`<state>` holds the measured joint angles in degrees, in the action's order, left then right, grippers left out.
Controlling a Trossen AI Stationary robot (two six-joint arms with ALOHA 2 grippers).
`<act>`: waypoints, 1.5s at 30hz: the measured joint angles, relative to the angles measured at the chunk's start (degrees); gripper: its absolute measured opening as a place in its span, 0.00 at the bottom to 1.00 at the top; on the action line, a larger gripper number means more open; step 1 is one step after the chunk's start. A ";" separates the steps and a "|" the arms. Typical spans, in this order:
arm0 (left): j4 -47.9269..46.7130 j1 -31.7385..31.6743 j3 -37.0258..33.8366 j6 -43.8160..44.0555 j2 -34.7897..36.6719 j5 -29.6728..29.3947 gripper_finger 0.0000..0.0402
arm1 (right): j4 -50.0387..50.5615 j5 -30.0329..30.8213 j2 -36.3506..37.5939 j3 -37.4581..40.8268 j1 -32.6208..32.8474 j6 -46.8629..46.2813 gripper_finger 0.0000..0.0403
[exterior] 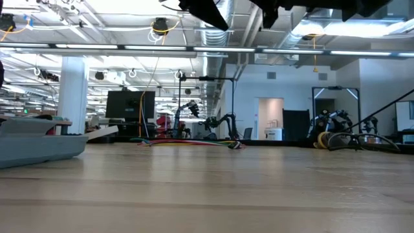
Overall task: Coil cords
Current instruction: Coil the red wire on the black spool
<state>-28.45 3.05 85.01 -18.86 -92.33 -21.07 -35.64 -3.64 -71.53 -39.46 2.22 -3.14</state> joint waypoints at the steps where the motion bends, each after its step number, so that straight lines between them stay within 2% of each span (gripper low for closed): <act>1: -0.13 0.00 0.00 0.32 0.00 0.13 0.00 | -0.70 0.00 0.00 0.00 0.02 0.02 0.27; 19: 0.78 0.53 0.00 2.66 -0.53 2.87 0.00 | -10.09 0.00 0.00 0.02 0.00 1.73 0.27; 28: 0.22 0.68 0.00 3.57 -3.55 2.95 0.00 | -13.20 0.60 0.02 0.09 -0.04 2.12 0.27; 45: -3.17 4.07 -0.04 4.50 -4.48 2.28 0.00 | -12.64 12.97 0.02 0.02 0.04 5.82 0.27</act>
<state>-31.62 7.12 84.97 -14.37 -96.82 -18.79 -48.28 9.33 -71.50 -39.44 2.26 2.68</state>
